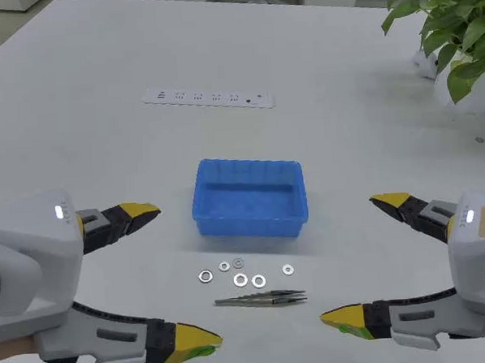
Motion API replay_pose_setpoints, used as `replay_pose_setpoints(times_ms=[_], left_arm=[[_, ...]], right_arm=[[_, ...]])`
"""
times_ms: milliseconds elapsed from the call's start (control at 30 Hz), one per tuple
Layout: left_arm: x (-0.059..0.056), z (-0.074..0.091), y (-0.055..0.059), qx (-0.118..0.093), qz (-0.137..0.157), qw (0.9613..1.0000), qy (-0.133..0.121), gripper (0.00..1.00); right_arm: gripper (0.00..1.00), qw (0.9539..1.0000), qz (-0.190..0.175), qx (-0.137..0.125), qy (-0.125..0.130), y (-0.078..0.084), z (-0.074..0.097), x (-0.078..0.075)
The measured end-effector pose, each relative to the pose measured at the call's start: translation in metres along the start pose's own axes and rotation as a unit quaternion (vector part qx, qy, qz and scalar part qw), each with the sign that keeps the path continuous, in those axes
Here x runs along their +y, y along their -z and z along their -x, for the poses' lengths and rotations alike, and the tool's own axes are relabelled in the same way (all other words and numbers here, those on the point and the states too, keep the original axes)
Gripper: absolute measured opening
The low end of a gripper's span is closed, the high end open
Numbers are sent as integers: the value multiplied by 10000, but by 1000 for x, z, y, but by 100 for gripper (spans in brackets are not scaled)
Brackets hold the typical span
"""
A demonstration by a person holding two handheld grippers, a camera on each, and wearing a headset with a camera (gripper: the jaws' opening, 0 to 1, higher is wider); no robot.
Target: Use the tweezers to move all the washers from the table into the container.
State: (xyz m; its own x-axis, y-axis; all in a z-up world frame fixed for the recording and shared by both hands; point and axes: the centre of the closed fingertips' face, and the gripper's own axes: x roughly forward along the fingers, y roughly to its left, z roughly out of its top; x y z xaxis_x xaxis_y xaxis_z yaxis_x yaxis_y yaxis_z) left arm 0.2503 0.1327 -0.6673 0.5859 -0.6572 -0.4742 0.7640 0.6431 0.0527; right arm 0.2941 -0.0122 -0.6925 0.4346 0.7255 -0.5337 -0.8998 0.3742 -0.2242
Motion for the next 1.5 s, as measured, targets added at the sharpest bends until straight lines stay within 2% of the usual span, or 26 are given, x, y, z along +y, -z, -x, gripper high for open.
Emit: replay_pose_setpoints(times_ms=[133, 300, 400, 733, 1033, 1333, 1500], left_arm=[[-1, -1, 2, 51, -40, 10000, 35, 94], [-3, -2, 14, 265, -66, 9996, 89, 94], [-7, -2, 16, 318, -93, 9994, 125, 94], [-6, -5, 10, 244, -112, 9996, 108, 94], [-8, -5, 13, 317, -130, 9993, 136, 94], [2, -1, 15, 369, -111, 9993, 15, 94], [2, -2, 17, 378, -81, 9993, 5, 93]], right_arm=[[92, 10000, 26, 28, -17, 1, 1, 1], [92, 10000, -19, 21, -58, 0, 1, 3], [92, 9999, -18, 65, -77, 2, 0, 4], [91, 9999, -10, 98, -127, 2, -2, 6], [91, 9997, -10, 151, -172, 5, -1, 7], [91, 9996, 22, 199, -204, 7, -1, 7], [91, 9996, -12, 198, -195, 7, -2, 7]])
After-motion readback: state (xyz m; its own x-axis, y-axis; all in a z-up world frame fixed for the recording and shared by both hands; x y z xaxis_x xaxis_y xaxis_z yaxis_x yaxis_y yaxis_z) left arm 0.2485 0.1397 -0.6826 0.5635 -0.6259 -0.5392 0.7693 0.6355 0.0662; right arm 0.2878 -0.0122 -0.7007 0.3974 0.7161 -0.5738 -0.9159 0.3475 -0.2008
